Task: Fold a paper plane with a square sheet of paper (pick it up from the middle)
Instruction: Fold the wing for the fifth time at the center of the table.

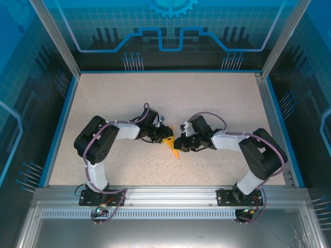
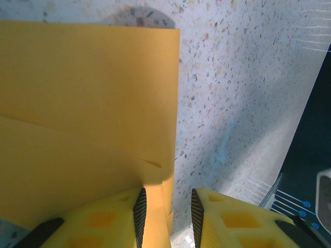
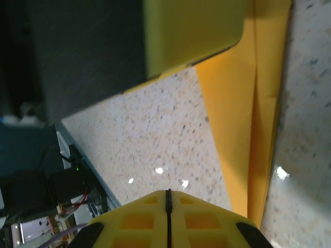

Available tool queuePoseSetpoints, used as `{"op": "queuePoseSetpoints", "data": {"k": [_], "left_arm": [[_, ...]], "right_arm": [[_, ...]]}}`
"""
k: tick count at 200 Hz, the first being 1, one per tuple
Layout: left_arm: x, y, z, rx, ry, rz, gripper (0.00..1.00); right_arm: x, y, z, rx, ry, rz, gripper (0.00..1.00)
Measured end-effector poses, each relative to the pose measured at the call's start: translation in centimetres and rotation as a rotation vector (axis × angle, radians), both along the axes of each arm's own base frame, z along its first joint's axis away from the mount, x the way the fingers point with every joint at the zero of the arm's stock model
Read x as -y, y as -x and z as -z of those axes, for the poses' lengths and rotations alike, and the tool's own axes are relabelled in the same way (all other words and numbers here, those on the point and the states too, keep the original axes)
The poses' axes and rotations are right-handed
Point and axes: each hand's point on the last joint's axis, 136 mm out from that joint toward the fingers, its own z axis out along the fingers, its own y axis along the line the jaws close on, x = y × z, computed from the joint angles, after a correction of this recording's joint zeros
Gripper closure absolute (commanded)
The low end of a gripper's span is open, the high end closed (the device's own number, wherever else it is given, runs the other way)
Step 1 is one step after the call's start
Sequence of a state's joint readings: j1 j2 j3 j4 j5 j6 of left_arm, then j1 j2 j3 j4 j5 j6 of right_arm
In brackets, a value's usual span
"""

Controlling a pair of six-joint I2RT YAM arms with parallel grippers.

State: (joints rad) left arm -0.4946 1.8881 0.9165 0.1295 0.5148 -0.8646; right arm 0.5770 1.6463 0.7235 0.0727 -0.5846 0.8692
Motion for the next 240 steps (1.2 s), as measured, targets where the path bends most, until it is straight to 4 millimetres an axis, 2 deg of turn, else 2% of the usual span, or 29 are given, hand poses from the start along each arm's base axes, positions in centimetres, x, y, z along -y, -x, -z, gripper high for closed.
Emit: {"op": "queuePoseSetpoints", "data": {"k": [41,76,161,206,240], "left_arm": [[0.1,0.0,-0.1,0.000,0.004,0.002,0.67],[0.1,0.0,-0.1,0.000,0.006,0.004,0.66],[0.4,0.0,-1.0,0.035,0.022,0.037,0.50],[0.6,-0.2,-2.8,0.098,0.056,0.038,0.46],[0.5,0.0,-2.7,0.101,0.060,0.041,0.46]], "right_arm": [[-0.7,-1.5,1.4,-0.021,0.018,0.029,0.93],[-0.1,-0.9,4.0,-0.070,0.068,0.032,0.95],[0.2,-0.7,4.2,-0.020,0.056,-0.010,0.97],[0.4,-0.6,4.1,-0.023,0.042,-0.024,0.97],[0.4,-0.5,4.2,-0.028,0.041,-0.027,0.97]]}}
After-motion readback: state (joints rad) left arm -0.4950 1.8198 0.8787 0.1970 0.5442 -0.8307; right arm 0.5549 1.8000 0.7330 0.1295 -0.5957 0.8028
